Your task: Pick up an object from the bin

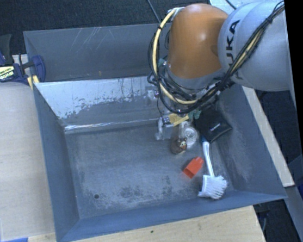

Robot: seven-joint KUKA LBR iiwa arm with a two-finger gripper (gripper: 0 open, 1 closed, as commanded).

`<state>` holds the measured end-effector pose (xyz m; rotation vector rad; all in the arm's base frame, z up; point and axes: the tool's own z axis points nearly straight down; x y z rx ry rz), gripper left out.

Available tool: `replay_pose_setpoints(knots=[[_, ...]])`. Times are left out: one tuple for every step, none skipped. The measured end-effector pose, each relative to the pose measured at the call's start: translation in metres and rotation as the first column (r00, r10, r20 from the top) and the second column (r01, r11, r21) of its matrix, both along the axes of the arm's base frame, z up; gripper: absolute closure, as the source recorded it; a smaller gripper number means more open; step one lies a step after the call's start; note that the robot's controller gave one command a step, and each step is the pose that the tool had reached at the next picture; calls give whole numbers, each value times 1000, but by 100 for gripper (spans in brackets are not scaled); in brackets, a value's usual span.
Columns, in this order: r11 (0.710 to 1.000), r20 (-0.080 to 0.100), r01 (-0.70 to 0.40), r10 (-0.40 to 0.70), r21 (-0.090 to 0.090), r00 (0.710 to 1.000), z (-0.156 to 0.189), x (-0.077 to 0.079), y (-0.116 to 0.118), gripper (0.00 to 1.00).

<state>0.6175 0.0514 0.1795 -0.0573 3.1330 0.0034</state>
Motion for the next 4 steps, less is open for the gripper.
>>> replay_pose_setpoints(knots=[[944,5,-329,329,-5,944,-4,6,-19,0],[994,0,-110,110,0,994,-40,2,-21,0],[999,6,33,-33,0,999,-32,-37,-38,0],[998,6,-61,61,0,998,-47,-23,-56,0]])
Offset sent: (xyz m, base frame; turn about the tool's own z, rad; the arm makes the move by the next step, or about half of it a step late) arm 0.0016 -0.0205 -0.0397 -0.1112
